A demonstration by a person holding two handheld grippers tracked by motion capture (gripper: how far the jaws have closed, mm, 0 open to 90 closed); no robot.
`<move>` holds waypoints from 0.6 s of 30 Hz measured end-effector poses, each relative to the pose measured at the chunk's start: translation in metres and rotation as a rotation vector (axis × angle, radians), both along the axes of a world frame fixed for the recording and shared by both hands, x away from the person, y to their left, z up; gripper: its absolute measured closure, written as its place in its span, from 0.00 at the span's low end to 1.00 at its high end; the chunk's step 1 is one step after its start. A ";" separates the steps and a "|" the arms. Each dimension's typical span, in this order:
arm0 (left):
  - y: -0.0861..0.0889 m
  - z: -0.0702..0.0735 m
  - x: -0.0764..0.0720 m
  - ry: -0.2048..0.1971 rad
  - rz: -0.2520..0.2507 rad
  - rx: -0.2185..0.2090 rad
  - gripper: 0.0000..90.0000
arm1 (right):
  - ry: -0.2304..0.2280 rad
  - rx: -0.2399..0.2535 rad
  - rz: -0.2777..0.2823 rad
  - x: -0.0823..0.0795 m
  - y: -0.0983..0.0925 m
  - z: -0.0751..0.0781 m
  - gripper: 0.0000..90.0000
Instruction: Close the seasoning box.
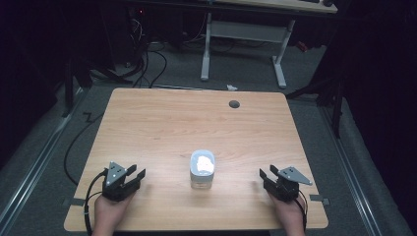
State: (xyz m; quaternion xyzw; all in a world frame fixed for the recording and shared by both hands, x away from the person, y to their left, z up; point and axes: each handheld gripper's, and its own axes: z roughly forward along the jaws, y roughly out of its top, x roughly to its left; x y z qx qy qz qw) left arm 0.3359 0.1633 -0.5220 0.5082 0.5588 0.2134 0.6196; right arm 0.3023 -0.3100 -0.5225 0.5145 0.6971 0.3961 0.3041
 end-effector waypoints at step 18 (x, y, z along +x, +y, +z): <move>0.004 -0.001 -0.007 -0.004 -0.001 0.018 0.63 | 0.002 -0.009 0.046 0.007 0.012 0.000 0.53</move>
